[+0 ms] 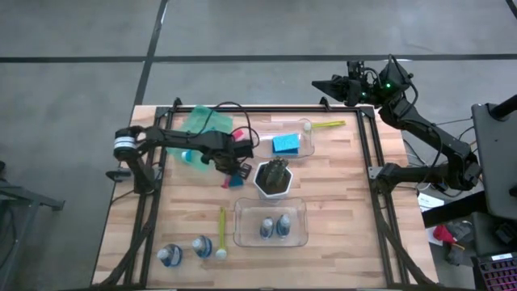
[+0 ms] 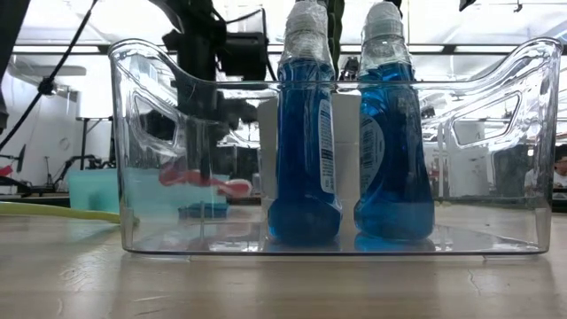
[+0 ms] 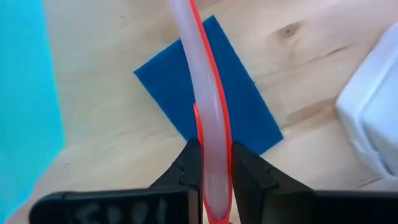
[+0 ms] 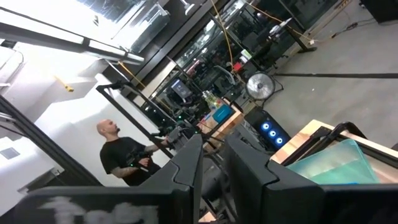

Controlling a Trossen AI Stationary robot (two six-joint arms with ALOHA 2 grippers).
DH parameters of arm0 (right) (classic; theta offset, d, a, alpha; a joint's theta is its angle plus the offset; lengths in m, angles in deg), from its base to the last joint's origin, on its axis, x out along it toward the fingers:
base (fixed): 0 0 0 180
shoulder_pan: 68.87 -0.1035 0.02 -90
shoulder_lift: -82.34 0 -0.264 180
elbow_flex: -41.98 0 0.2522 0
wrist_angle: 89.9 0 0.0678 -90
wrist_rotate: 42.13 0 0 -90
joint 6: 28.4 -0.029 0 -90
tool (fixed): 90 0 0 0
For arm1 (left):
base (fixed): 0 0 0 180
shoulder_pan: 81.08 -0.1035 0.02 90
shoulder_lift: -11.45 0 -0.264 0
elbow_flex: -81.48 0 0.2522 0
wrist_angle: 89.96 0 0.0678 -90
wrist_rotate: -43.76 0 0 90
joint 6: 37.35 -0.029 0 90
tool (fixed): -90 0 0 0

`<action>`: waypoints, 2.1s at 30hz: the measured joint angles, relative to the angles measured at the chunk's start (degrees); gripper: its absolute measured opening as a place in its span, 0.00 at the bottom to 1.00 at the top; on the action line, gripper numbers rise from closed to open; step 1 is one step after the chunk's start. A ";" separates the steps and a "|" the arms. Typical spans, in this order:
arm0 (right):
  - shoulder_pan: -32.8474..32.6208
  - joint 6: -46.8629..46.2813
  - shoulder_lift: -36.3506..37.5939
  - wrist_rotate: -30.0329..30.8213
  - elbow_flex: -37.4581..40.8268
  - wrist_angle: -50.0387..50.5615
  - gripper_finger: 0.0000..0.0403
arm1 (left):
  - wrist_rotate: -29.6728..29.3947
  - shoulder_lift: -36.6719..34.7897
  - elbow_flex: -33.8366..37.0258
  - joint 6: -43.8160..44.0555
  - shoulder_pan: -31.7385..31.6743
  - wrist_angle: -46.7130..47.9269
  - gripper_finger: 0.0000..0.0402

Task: Pick & Place Kitchen Sink Supplies
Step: Put the orange dishwashing brush into the light blue bin

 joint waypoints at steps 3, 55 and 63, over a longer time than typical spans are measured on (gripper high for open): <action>0.00 0.36 0.00 0.01 0.00 -0.01 0.16 | -0.64 -2.39 0.00 0.43 0.00 0.02 0.12; -0.02 -0.54 0.02 0.39 0.00 0.00 0.15 | -20.35 -16.85 4.68 -52.97 -16.28 22.65 0.12; -0.02 -0.65 0.02 0.40 0.00 0.00 0.13 | -19.96 -16.85 11.84 -54.80 -16.28 16.78 0.12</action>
